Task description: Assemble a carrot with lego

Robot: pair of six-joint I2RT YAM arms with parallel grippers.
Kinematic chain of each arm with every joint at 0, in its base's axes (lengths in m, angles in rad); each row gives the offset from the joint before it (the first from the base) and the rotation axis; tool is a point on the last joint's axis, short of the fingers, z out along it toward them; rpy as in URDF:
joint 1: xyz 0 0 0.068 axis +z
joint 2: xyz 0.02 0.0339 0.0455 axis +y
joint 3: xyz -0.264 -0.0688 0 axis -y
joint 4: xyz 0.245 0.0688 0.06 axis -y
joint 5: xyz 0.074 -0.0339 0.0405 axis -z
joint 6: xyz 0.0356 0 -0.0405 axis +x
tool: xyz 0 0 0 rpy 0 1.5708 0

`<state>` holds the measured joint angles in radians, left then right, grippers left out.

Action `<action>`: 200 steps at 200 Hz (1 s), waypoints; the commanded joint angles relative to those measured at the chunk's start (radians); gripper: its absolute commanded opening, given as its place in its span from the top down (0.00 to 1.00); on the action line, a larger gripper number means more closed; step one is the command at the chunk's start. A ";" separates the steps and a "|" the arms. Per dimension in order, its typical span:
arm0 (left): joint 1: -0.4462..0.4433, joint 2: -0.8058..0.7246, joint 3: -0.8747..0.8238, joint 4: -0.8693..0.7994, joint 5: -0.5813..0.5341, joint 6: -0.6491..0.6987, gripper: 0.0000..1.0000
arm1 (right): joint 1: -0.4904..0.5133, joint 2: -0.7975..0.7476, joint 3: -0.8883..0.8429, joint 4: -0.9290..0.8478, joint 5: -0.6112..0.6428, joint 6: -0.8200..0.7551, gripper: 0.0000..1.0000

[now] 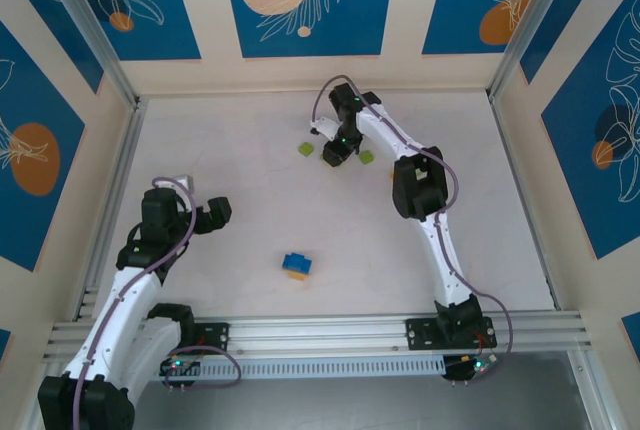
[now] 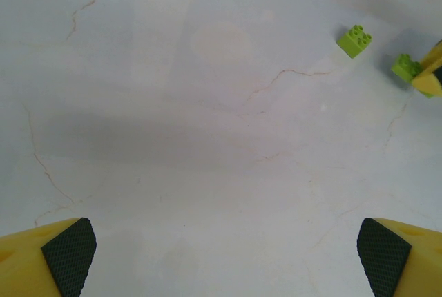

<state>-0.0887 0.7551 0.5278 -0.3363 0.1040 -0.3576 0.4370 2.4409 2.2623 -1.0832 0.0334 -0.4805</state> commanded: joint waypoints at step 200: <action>0.022 -0.008 -0.016 0.011 0.023 0.010 0.00 | 0.633 -0.781 -0.883 0.188 0.051 0.378 0.71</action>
<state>-0.0830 0.7547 0.5278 -0.3363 0.1081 -0.3576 1.0603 1.6413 1.3647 -0.9226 0.1024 -0.1120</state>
